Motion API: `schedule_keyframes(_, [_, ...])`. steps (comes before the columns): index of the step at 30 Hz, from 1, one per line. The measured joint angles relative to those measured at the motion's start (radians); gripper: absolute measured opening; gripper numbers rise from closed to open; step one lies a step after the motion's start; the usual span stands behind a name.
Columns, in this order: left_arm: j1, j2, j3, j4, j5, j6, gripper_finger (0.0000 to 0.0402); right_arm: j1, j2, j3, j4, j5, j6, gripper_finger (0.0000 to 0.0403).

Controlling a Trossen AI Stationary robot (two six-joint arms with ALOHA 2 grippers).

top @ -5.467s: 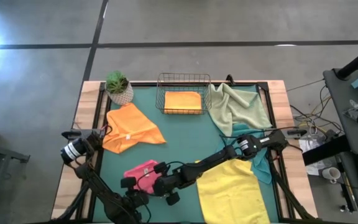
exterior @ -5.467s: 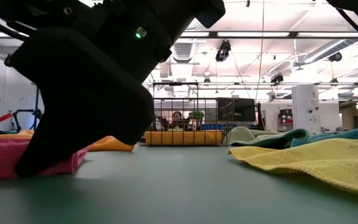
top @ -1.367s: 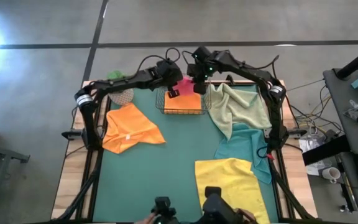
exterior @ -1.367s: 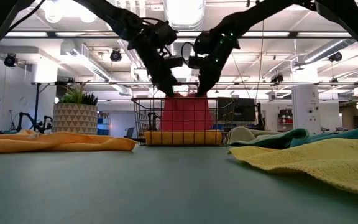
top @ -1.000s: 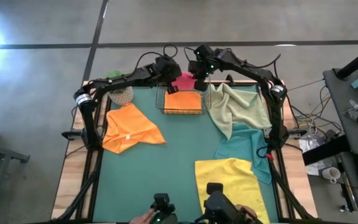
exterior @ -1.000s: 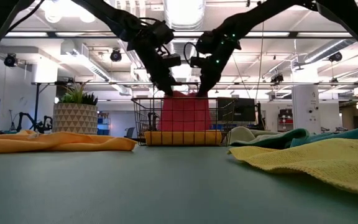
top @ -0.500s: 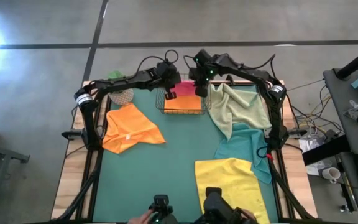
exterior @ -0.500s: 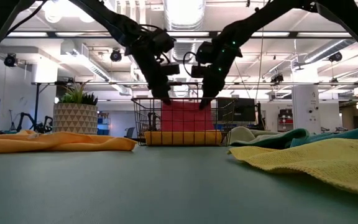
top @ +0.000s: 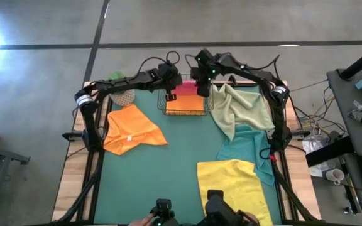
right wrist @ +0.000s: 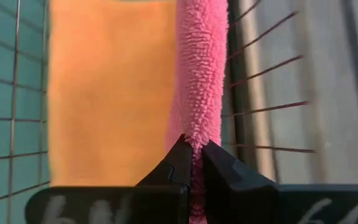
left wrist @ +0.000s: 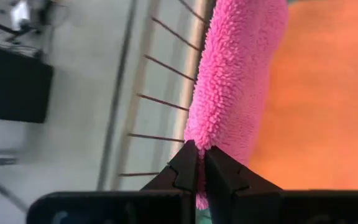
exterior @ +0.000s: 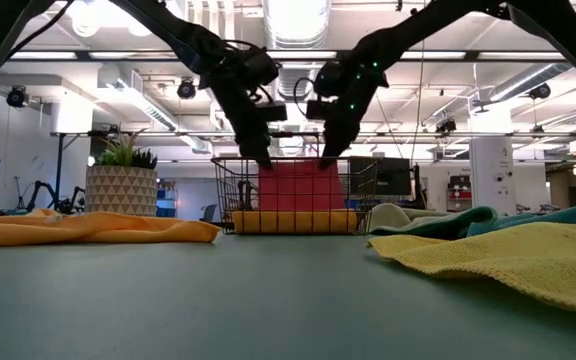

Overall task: Fold microfiber towels
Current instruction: Put the folded pink microfiber towel into the wire basket

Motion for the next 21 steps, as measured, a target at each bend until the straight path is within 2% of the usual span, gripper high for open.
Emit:
schedule_keyframes(8, [-0.032,-0.006,-0.052,-0.053,0.025,-0.001,0.0001,0.048,0.0,-0.055,-0.041,-0.053,0.02,0.0008])
schedule_keyframes(15, [-0.066,-0.008,-0.052,-0.17,0.167,-0.002,0.0001,0.076,0.013,-0.057,-0.098,-0.105,0.042,0.0008])
schedule_keyframes(21, [-0.076,-0.008,-0.051,-0.169,0.175,0.0,0.0001,0.083,0.021,-0.059,-0.116,-0.108,0.037,0.0008])
